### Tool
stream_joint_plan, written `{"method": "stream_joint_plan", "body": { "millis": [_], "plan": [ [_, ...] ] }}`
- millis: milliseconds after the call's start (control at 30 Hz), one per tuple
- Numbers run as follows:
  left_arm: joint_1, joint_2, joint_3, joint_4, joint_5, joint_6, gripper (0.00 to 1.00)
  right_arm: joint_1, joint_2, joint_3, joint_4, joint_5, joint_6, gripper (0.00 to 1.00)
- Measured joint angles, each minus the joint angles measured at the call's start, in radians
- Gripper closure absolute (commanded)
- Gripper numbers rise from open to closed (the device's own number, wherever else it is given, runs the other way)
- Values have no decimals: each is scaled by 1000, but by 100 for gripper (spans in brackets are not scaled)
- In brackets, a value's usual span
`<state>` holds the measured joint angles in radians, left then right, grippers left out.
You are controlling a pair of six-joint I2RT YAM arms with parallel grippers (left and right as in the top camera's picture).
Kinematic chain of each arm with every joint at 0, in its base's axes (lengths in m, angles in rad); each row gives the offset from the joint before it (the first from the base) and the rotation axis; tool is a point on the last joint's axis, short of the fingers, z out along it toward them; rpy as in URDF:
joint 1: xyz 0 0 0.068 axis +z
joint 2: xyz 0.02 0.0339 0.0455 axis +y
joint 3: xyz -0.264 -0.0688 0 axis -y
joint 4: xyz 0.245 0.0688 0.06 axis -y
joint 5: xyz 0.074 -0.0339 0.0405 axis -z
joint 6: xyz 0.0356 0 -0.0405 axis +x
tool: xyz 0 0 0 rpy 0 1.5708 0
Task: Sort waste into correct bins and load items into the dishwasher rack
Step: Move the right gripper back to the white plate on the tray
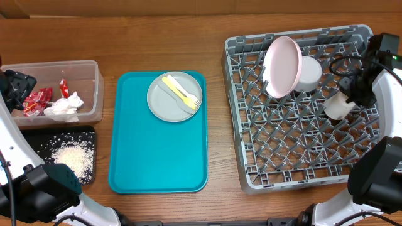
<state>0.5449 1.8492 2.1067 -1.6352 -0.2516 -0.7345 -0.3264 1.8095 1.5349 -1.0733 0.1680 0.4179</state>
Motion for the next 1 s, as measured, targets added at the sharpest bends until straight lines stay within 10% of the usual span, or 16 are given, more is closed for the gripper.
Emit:
{"method": "stream_joint_plan", "body": {
  "millis": [300, 533, 1000],
  "plan": [
    [0, 0, 0, 0, 0, 0, 0, 1, 2, 125, -159, -8, -3, 66],
    [0, 0, 0, 0, 0, 0, 0, 85, -39, 443, -306, -291, -116, 0],
    [0, 0, 0, 0, 0, 0, 0, 727, 24, 481, -66, -515, -373, 0]
  ]
}}
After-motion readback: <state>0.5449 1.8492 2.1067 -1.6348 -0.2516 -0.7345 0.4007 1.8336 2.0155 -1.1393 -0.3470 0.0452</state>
